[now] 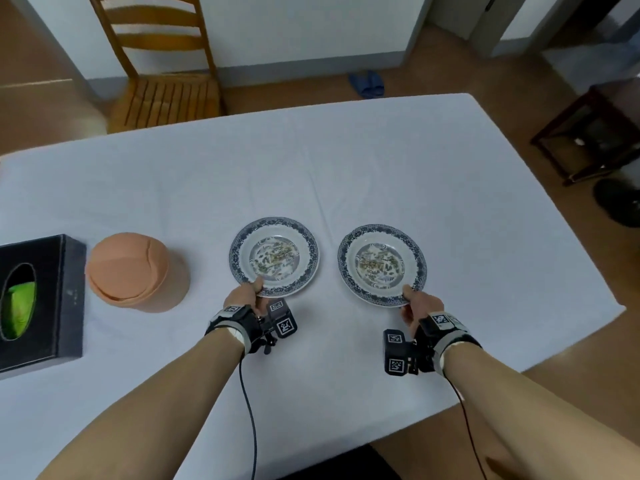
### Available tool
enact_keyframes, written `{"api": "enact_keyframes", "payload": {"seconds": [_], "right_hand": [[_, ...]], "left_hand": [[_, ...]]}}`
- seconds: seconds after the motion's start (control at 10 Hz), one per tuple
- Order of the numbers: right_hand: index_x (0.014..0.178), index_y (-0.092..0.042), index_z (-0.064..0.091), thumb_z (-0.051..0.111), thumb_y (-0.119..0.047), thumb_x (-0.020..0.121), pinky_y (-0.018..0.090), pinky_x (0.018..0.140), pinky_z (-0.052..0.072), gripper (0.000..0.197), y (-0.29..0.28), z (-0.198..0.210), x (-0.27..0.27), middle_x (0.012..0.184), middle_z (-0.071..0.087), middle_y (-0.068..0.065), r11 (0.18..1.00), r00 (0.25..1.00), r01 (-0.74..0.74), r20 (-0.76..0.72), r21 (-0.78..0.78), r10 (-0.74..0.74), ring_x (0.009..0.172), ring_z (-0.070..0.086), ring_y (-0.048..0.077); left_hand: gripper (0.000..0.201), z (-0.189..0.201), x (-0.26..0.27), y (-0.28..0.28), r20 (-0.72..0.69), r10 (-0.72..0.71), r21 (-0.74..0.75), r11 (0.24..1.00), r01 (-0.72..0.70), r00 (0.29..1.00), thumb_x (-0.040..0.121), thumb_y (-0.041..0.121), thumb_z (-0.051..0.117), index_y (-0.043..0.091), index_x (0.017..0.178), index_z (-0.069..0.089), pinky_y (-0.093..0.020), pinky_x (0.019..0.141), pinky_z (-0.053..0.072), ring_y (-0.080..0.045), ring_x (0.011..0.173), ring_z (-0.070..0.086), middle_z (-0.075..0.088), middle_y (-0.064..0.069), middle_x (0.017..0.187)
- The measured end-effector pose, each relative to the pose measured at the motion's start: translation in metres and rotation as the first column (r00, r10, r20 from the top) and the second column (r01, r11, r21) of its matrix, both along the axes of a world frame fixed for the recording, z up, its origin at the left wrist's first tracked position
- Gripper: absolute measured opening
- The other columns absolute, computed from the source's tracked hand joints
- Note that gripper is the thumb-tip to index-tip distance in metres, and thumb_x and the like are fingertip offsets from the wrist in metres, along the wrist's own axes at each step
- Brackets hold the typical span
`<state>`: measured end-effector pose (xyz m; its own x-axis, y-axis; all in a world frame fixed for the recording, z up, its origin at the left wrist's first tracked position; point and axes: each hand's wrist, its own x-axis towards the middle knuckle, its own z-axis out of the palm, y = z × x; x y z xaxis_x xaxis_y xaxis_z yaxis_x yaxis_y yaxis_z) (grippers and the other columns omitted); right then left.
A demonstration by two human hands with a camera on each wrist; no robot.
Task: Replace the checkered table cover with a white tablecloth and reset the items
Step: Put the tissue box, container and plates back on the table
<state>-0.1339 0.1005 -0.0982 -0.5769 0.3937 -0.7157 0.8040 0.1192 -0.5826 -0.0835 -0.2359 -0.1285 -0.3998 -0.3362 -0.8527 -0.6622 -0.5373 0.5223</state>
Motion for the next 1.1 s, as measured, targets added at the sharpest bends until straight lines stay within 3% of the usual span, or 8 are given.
{"api": "enact_keyframes", "payload": {"seconds": [0.2, 0.3, 0.4, 0.6, 0.7, 0.8, 1.0, 1.1], "right_hand": [[0.071, -0.016, 0.051, 0.058, -0.026, 0.099, 0.026, 0.059, 0.045, 0.03, 0.009, -0.023, -0.044, 0.053, 0.054, -0.002, 0.993, 0.995, -0.098, 0.015, -0.062, 0.099, 0.054, 0.05, 0.014], [0.073, -0.015, 0.05, 0.06, -0.022, 0.098, 0.02, 0.052, 0.046, 0.027, 0.005, -0.028, -0.07, 0.069, 0.052, 0.004, 0.982, 0.995, -0.097, 0.021, -0.161, 0.102, 0.058, 0.05, 0.013], [0.076, -0.008, 0.055, 0.071, -0.021, 0.091, 0.017, 0.041, 0.046, 0.026, -0.002, -0.027, -0.091, 0.076, 0.054, 0.008, 0.962, 0.997, 0.014, 0.075, -0.274, 0.007, 0.062, 0.049, 0.016], [0.089, -0.007, 0.056, 0.068, -0.027, 0.094, 0.021, 0.046, 0.045, 0.024, -0.022, -0.026, -0.113, 0.075, 0.051, 0.006, 0.935, 0.985, -0.002, 0.161, -0.353, 0.063, 0.059, 0.049, 0.014], [0.082, -0.01, 0.048, 0.058, -0.028, 0.1, 0.02, 0.049, 0.046, 0.027, -0.023, -0.03, -0.119, 0.076, 0.048, 0.004, 0.934, 0.984, -0.012, 0.162, -0.356, 0.075, 0.061, 0.049, 0.013], [0.077, -0.017, 0.038, 0.047, -0.023, 0.104, 0.015, 0.038, 0.046, 0.029, -0.02, -0.038, -0.126, 0.08, 0.043, 0.002, 0.936, 0.989, -0.056, 0.108, -0.348, 0.099, 0.065, 0.048, 0.013], [0.078, -0.019, 0.04, 0.049, -0.016, 0.101, 0.019, 0.054, 0.054, 0.025, -0.011, -0.029, -0.128, 0.084, 0.048, 0.001, 0.941, 0.973, -0.134, 0.14, -0.31, 0.185, 0.073, 0.057, 0.014], [0.089, -0.012, 0.053, 0.06, -0.015, 0.083, 0.036, 0.075, 0.058, 0.009, -0.01, -0.066, -0.14, 0.085, 0.056, 0.01, 0.791, 0.763, -0.603, 0.213, -0.106, 0.61, 0.092, 0.067, 0.029]], "left_hand": [[0.023, -0.02, -0.01, 0.014, -0.026, 0.171, -0.062, 0.983, -0.172, 0.985, 0.09, 0.025, 0.067, 0.01, 0.102, 0.054, -0.031, 0.069, 0.055, -0.024, 0.08, 0.063, 0.061, -0.011, 0.099], [0.019, -0.008, -0.011, 0.027, -0.079, 0.3, -0.137, 0.941, -0.308, 0.951, 0.084, 0.013, 0.073, 0.006, 0.092, 0.056, -0.032, 0.064, 0.056, -0.029, 0.084, 0.064, 0.064, -0.013, 0.092], [0.035, 0.009, -0.008, 0.043, -0.161, 0.453, -0.032, 0.886, -0.463, 0.877, 0.082, 0.003, 0.069, -0.003, 0.114, 0.057, -0.039, 0.063, 0.058, -0.035, 0.084, 0.067, 0.066, -0.023, 0.106], [0.082, 0.032, 0.009, 0.055, -0.151, 0.436, -0.095, 0.887, -0.452, 0.887, 0.073, 0.021, 0.071, 0.006, 0.146, 0.036, -0.054, 0.08, 0.058, -0.031, 0.101, 0.061, 0.054, -0.018, 0.127], [0.066, 0.041, 0.022, 0.055, -0.135, 0.472, -0.113, 0.866, -0.487, 0.871, 0.086, 0.017, 0.064, 0.007, 0.145, 0.037, -0.052, 0.089, 0.054, -0.028, 0.1, 0.061, 0.056, -0.008, 0.107], [0.054, 0.046, 0.036, 0.052, -0.132, 0.467, -0.157, 0.861, -0.483, 0.875, 0.092, 0.015, 0.058, 0.011, 0.142, 0.04, -0.04, 0.075, 0.052, -0.026, 0.099, 0.064, 0.058, -0.005, 0.11], [0.048, 0.058, 0.043, 0.049, -0.158, 0.465, -0.157, 0.859, -0.487, 0.871, 0.091, 0.015, 0.057, 0.008, 0.138, 0.046, -0.039, 0.074, 0.053, -0.029, 0.103, 0.064, 0.057, -0.01, 0.124], [0.045, 0.068, 0.048, 0.05, -0.19, 0.433, -0.142, 0.876, -0.461, 0.881, 0.092, 0.016, 0.056, 0.009, 0.135, 0.047, -0.038, 0.074, 0.053, -0.029, 0.103, 0.064, 0.058, -0.011, 0.126]]}}
